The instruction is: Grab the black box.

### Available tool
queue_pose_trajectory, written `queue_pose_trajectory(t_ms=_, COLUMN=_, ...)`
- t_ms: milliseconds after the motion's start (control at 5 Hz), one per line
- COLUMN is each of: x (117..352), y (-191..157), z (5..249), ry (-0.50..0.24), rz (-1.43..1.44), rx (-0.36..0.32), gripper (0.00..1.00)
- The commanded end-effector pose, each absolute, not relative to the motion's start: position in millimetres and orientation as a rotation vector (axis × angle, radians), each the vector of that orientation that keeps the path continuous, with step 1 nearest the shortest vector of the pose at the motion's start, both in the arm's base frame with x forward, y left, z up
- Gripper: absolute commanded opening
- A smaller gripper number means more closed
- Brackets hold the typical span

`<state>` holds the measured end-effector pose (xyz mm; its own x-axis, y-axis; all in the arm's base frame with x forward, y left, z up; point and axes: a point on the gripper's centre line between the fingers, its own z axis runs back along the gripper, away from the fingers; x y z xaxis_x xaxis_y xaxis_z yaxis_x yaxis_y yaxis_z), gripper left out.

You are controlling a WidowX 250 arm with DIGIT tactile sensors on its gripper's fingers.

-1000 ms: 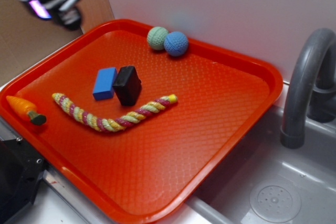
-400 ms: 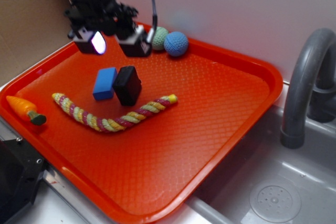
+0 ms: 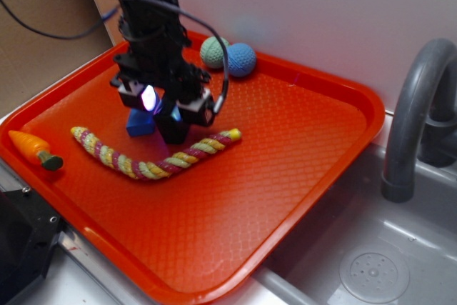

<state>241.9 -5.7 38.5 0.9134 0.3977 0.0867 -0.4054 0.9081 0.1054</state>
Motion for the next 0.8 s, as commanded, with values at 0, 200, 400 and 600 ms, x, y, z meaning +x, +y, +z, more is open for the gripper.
queue_pose_trajectory(t_ms=0, x=238, y=-5, z=53, ry=-0.022, rz=0.438, rx=0.067, gripper=0.0)
queue_pose_trajectory(t_ms=200, x=244, y=1, z=103, ry=-0.127, rz=0.385, rx=0.047, gripper=0.0)
queue_pose_trajectory(t_ms=400, x=239, y=21, z=154, ry=-0.249, rz=0.164, rx=-0.04, gripper=0.0)
queue_pose_trajectory(t_ms=600, x=214, y=47, z=205, ry=-0.265, rz=0.071, rx=-0.018, gripper=0.0)
